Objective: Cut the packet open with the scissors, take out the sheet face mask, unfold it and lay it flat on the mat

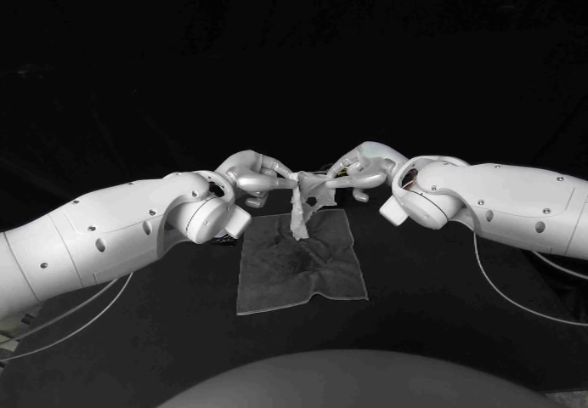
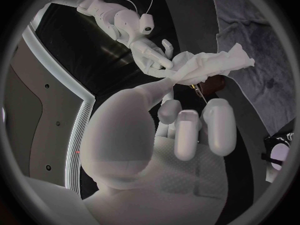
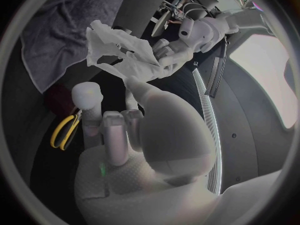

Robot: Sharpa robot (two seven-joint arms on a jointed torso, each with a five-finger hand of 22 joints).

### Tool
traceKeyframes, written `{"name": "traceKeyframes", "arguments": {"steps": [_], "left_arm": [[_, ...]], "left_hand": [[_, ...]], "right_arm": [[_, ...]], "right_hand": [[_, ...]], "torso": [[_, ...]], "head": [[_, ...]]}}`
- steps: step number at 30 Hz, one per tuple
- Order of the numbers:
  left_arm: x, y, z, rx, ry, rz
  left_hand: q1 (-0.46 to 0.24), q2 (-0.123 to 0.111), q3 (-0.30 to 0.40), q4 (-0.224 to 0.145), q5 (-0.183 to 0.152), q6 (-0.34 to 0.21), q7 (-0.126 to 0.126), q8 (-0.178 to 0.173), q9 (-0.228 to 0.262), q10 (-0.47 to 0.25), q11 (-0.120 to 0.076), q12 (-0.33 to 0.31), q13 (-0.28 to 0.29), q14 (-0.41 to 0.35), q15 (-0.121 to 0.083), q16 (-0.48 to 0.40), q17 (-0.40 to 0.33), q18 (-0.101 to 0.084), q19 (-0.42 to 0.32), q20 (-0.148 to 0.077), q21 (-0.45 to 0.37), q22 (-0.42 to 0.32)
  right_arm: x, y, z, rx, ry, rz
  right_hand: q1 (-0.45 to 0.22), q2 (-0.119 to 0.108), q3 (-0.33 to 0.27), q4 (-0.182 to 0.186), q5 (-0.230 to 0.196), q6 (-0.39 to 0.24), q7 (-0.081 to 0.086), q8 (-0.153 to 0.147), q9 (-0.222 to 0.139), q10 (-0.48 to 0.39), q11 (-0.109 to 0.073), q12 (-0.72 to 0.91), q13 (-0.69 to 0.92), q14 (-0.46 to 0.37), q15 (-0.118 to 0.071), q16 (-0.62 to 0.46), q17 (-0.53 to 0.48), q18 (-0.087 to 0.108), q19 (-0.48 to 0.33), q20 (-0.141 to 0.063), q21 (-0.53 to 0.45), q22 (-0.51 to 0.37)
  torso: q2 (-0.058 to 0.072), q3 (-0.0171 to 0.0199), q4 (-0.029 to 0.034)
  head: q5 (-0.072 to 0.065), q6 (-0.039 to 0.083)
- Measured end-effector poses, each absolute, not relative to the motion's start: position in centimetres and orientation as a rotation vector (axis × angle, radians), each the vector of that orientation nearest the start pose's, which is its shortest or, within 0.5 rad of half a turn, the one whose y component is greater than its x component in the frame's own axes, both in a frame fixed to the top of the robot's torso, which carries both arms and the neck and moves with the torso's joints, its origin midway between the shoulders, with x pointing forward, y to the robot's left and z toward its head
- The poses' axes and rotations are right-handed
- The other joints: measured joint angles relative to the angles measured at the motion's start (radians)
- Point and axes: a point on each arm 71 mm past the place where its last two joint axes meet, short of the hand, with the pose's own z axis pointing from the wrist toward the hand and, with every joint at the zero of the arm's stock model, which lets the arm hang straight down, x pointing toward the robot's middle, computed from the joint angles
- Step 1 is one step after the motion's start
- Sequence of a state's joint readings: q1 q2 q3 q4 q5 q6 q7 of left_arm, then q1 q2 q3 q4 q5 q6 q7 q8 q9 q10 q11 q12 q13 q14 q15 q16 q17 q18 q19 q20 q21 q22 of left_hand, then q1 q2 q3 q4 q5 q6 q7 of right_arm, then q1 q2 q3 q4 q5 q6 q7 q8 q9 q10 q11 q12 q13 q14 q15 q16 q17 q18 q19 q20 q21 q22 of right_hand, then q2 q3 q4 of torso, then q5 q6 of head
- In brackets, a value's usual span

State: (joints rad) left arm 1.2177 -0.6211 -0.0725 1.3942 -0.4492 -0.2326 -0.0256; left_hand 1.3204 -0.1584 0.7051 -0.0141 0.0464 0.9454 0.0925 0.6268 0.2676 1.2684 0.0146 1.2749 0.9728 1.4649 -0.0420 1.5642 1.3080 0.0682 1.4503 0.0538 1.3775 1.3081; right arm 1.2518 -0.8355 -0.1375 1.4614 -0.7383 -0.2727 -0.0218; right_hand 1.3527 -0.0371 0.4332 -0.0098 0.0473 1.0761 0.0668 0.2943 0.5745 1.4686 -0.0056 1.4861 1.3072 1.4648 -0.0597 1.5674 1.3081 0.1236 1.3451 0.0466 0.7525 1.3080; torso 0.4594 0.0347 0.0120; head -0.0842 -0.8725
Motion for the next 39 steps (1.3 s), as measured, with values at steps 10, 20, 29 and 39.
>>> {"name": "traceKeyframes", "arguments": {"steps": [10, 20, 29, 39], "left_arm": [[50.8, 14.2, -20.2, -0.656, 2.001, -1.158], [50.9, 15.6, -20.5, -0.598, 2.011, -1.088], [50.4, 15.1, -20.9, -0.528, 2.050, -1.083], [50.0, 14.2, -21.2, -0.481, 2.082, -1.099]], "left_hand": [[-0.005, 0.003, 0.003, -0.003, 0.000, -0.010, 0.007, 0.000, 0.013, -0.013, 0.005, -0.011, -0.008, -0.002, 0.002, 0.002, 0.000, 0.000, 0.000, 0.000, 0.000, 0.000], [-0.017, 0.015, 0.002, -0.003, 0.000, -0.045, 0.016, -0.017, 0.025, -0.069, 0.014, -0.060, -0.083, -0.002, 0.002, 0.003, 0.000, 0.000, -0.006, 0.006, -0.001, -0.001], [-0.031, 0.000, -0.010, -0.015, 0.000, -0.050, 0.018, -0.042, 0.002, -0.161, 0.018, -0.149, -0.213, 0.001, 0.005, 0.003, 0.000, 0.000, -0.012, 0.012, -0.017, -0.001], [-0.026, 0.005, -0.021, -0.012, 0.000, -0.017, 0.003, -0.033, 0.000, -0.160, 0.013, -0.160, -0.222, 0.001, 0.005, 0.003, 0.000, 0.000, -0.019, 0.012, -0.017, 0.000]], "right_arm": [[49.6, -20.7, -16.7, 0.150, 1.884, 0.822], [48.9, -19.6, -14.6, -0.057, 1.881, 0.738], [48.4, -18.4, -13.8, -0.128, 1.860, 0.728], [47.8, -17.3, -13.5, -0.157, 1.856, 0.741]], "right_hand": [[-0.017, -0.009, 0.015, -0.009, -0.001, 0.003, -0.004, 0.001, 0.000, -0.003, -0.003, 0.004, 0.001, 0.000, 0.000, 0.000, 0.000, -0.001, 0.009, -0.005, 0.021, -0.001], [-0.023, -0.015, 0.024, -0.012, -0.002, 0.001, -0.005, 0.006, 0.001, -0.003, -0.003, 0.009, 0.001, 0.003, -0.003, 0.000, 0.000, -0.001, 0.013, -0.006, 0.040, 0.000], [-0.024, -0.016, 0.032, -0.016, -0.002, 0.003, -0.010, 0.006, 0.002, -0.003, -0.003, 0.009, 0.000, 0.003, -0.003, -0.001, -0.001, -0.002, 0.018, -0.004, 0.052, 0.000], [-0.036, -0.017, 0.038, -0.018, -0.004, 0.005, -0.008, 0.011, 0.006, -0.004, -0.003, 0.009, 0.001, 0.003, -0.003, 0.000, -0.001, -0.008, 0.021, -0.007, 0.055, 0.000]], "torso": [[0.000, -0.0006, 0.0006], [0.000, -0.0012, 0.0019], [0.001, -0.0012, 0.0017], [0.002, -0.0012, 0.0011]], "head": [[-0.007, 0.000], [-0.010, 0.000], [-0.004, 0.000], [-0.004, 0.000]]}}
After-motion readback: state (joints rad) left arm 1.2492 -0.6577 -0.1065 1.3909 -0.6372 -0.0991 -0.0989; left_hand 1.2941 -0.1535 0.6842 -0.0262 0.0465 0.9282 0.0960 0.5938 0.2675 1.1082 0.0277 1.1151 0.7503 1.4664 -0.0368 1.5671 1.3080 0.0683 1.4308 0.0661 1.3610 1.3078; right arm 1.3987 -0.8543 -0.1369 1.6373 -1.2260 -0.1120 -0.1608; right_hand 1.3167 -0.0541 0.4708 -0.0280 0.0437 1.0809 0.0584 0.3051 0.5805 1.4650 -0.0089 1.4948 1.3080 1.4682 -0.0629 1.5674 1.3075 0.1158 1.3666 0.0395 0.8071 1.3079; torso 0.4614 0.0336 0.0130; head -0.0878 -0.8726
